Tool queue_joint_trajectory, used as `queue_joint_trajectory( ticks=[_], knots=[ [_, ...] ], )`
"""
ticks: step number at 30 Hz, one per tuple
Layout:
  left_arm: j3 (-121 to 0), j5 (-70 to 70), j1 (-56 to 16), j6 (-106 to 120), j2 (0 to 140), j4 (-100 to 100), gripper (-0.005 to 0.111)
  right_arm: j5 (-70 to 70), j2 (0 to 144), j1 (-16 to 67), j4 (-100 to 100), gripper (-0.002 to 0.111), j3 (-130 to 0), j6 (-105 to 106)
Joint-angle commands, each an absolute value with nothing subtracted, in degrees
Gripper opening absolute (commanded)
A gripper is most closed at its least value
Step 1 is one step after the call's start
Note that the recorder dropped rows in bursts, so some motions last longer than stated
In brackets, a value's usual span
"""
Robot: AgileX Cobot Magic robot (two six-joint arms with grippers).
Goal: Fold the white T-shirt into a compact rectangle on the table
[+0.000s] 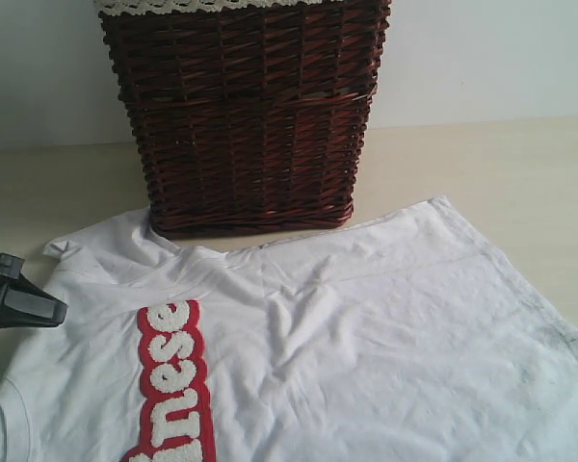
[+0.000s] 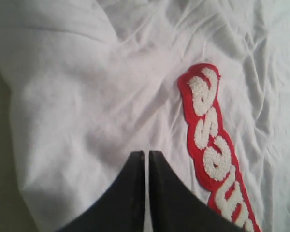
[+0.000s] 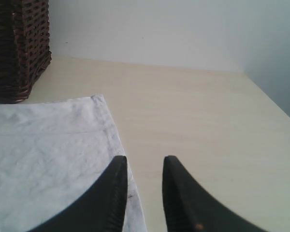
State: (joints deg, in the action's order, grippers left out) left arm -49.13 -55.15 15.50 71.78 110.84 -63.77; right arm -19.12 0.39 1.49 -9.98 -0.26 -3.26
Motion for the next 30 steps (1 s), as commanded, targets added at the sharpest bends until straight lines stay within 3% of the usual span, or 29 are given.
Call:
queue_joint_trajectory(
  ticks=[1,3,7,10,30],
  knots=[
    [-49.0,-53.3,15.2,73.9,111.2,-65.3,0.004,-18.8,0.0,1.3,-10.5,0.028,0.0,-3.2],
    [-49.0,-52.3,15.4,74.6,111.1,-65.0,0.012,-18.8,0.0,1.3,-10.5,0.028,0.0,-3.2],
    [-49.0,-49.2,15.3,74.6,111.4,-61.5,0.039,-18.8,0.0,1.3,-10.5,0.028,0.0,-3.2],
    [-48.4,-46.4,15.3,74.3,111.6,-59.1,0.049,-18.8,0.0,1.3,-10.5,0.028,0.0,-3.2],
    [-48.0,-46.2,15.5,74.7,109.6,-61.0,0.048,-18.8,0.0,1.3,-10.5,0.028,0.0,-3.2]
  ],
)
